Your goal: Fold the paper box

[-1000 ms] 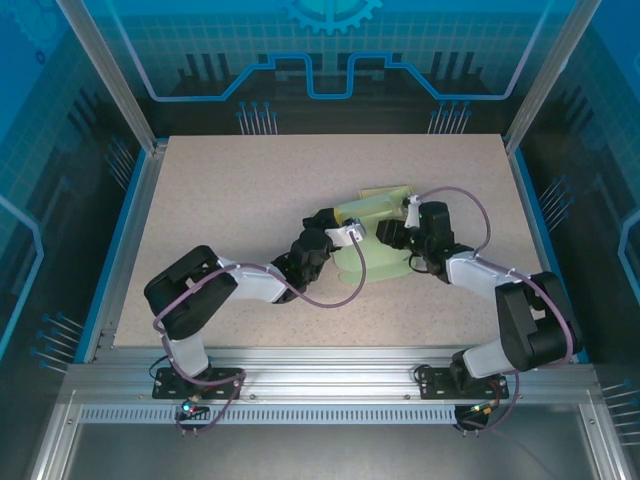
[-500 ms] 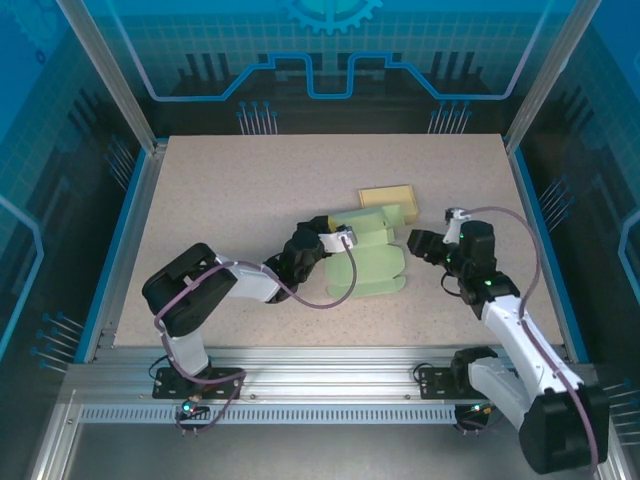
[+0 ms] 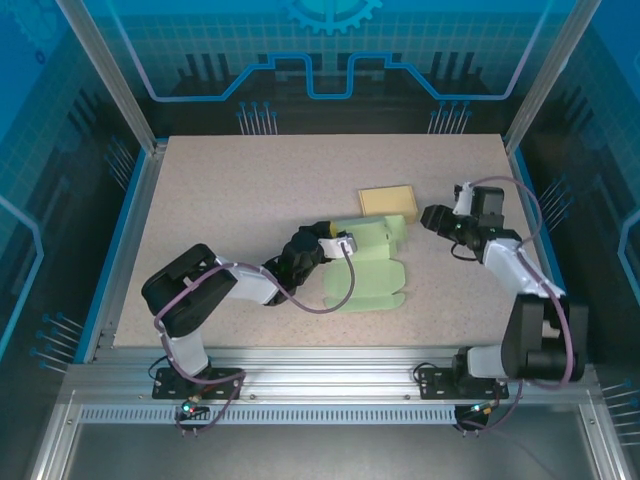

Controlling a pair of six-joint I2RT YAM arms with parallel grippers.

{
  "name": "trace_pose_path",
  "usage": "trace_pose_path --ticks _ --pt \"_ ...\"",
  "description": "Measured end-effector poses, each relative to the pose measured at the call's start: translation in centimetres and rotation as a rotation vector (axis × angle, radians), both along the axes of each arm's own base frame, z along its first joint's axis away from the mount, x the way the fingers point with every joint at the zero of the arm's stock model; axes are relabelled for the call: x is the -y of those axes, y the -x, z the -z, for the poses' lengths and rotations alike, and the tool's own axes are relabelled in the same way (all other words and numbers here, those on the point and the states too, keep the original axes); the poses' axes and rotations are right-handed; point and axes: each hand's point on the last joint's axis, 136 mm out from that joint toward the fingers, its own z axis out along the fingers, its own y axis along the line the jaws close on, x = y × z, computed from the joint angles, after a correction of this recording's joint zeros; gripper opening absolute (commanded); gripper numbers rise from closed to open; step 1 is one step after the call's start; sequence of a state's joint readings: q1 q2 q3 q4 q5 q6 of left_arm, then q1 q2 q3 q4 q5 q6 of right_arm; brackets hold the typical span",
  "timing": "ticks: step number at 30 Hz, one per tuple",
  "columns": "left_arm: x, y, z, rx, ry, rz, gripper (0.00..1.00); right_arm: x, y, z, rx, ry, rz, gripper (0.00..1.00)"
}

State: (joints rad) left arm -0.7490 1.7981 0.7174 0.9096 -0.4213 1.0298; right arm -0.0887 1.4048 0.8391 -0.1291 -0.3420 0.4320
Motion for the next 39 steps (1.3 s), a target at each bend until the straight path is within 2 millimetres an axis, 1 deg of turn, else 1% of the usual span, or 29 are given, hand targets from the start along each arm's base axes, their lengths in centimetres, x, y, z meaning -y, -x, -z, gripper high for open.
trace_pose_path --ticks 3,6,9,12,16,19,26,31,34,36,37,39 --pt "0.0 0.0 0.0 0.009 -0.023 0.006 0.09 -1.1 -1.3 1.2 -0.02 -0.031 -0.047 0.49" --pt "0.1 -0.1 0.3 0.031 -0.063 0.009 0.09 -2.7 -1.3 2.1 -0.035 -0.037 -0.097 0.49" --pt "0.0 -0.4 1.0 0.056 -0.112 0.0 0.09 -4.1 -1.2 2.2 -0.026 -0.036 -0.137 0.49" --pt "-0.1 -0.6 1.5 0.069 -0.147 -0.008 0.09 -4.5 -1.0 2.7 -0.017 -0.043 -0.149 0.49" --pt "-0.2 -0.9 1.3 0.086 -0.168 -0.015 0.09 -5.1 -0.2 4.0 -0.044 -0.052 -0.162 0.5" --pt "-0.3 -1.2 1.2 0.1 -0.184 -0.031 0.09 -5.6 -0.1 4.4 -0.041 -0.059 -0.167 0.5" --pt "-0.4 -1.5 1.0 0.134 -0.209 -0.038 0.09 -5.8 -0.2 4.3 -0.028 -0.086 -0.153 0.5" --pt "-0.3 -1.7 0.1 0.174 -0.198 -0.045 0.09 -5.6 -0.1 3.5 -0.015 -0.082 -0.143 0.51" --pt "-0.2 -1.8 -0.6 0.202 -0.187 -0.046 0.09 -4.9 -0.2 2.3 0.015 -0.064 -0.116 0.5" --pt "-0.1 -1.8 -1.1 0.22 -0.174 -0.048 0.1 -4.0 -0.3 1.8 0.026 -0.06 -0.077 0.5" --pt "-0.1 -1.8 -1.2 0.226 -0.17 -0.049 0.09 -3.4 -0.4 2.0 0.023 -0.059 -0.057 0.5" --pt "-0.1 -1.9 -1.3 0.237 -0.163 -0.051 0.1 -2.3 -0.1 3.0 -0.005 -0.058 -0.006 0.5"
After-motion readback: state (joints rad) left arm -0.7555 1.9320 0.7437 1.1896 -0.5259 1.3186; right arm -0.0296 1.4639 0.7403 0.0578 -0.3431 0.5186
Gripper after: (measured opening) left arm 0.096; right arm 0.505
